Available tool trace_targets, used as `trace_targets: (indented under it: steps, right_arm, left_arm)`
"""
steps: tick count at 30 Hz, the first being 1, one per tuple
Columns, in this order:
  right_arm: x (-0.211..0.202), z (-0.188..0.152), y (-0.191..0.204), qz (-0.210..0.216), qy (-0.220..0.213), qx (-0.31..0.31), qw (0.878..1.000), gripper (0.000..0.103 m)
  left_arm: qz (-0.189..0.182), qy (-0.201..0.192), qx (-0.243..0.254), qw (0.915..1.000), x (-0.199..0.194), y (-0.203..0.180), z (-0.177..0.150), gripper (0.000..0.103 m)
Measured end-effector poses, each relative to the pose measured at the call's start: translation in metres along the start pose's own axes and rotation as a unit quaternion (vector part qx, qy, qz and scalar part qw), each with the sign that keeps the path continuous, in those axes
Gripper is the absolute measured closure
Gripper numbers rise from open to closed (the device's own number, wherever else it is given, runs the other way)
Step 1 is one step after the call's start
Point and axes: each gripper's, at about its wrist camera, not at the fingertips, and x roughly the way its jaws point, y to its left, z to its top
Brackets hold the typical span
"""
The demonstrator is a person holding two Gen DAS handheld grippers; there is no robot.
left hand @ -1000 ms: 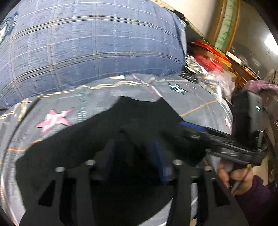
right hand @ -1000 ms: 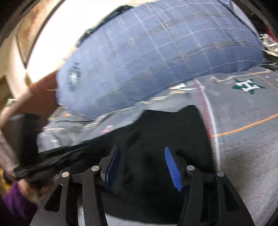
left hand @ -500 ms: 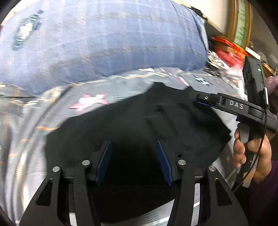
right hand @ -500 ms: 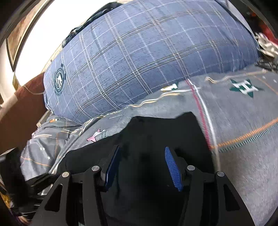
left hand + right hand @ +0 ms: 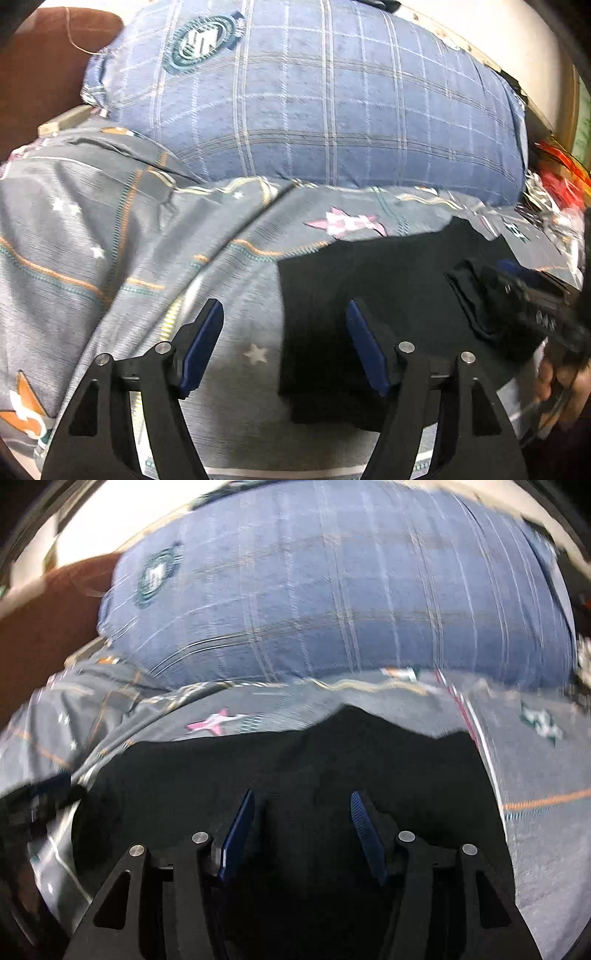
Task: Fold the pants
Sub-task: 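Fold the held pants edge over onto the pants and release with the right gripper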
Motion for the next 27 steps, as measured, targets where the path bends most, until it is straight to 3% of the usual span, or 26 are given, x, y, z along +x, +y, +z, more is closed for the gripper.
trace_targets:
  steps: [9,27]
  right_arm:
    - [-0.002,-0.006,0.04,-0.016,0.004,-0.079,0.997,0.046]
    - [-0.005,-0.001,0.029,-0.044,-0.002,-0.073,0.996,0.046]
  left_arm:
    - [0.015,-0.001,0.007,0.9999,0.002,0.001,-0.004,0.033]
    - [0.016,0.004,0.024,0.9996,0.01,-0.01,-0.005,0.033]
